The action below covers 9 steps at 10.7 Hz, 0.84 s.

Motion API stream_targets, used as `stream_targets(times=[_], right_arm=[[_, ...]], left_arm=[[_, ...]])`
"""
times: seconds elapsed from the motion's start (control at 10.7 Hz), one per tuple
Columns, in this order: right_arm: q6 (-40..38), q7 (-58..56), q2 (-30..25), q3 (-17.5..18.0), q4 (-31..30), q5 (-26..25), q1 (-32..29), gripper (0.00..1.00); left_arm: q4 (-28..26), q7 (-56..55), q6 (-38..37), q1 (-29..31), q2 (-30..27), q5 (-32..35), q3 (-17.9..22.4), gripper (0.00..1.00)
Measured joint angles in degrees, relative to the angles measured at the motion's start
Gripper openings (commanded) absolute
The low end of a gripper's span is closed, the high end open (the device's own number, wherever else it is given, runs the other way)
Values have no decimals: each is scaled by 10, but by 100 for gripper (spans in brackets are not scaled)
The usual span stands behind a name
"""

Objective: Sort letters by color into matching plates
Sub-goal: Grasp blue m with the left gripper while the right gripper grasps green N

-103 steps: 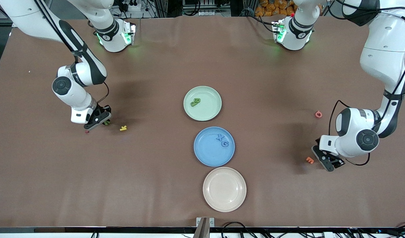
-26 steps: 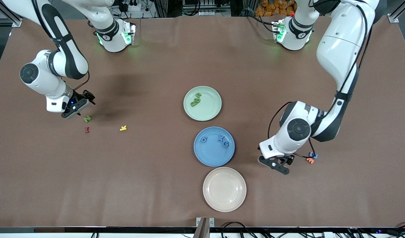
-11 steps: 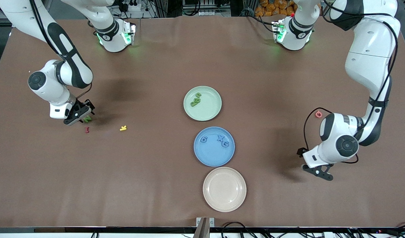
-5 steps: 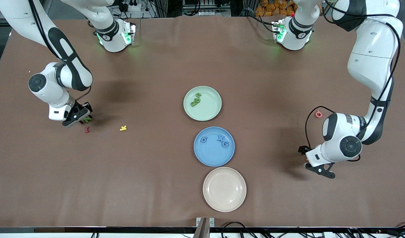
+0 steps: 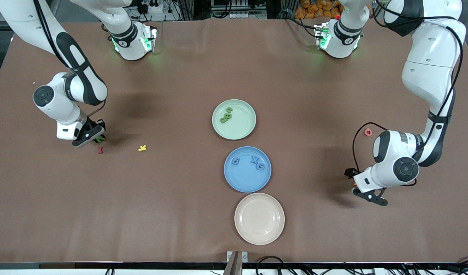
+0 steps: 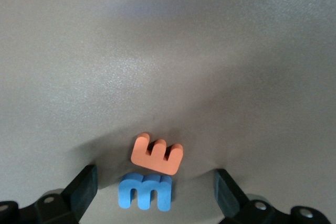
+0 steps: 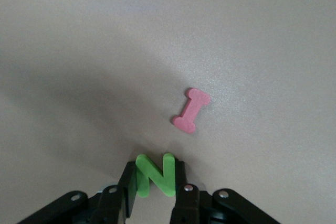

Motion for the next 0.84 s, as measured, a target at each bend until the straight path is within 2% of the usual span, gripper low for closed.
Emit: stream_targets(times=[0.37,0.75,0.84], right_arm=[[-28,0,-13,0,8,0,3,0],[-93,10,-55,0,11,7,4,0],[-106,17,-64,0,11,7,5,0]], left_arm=[[0,5,-3,2,0,0,0,100],[0,24,-7,14,-1,-1,-2,100],[0,25,-7,14,-1,-1,-2,41]])
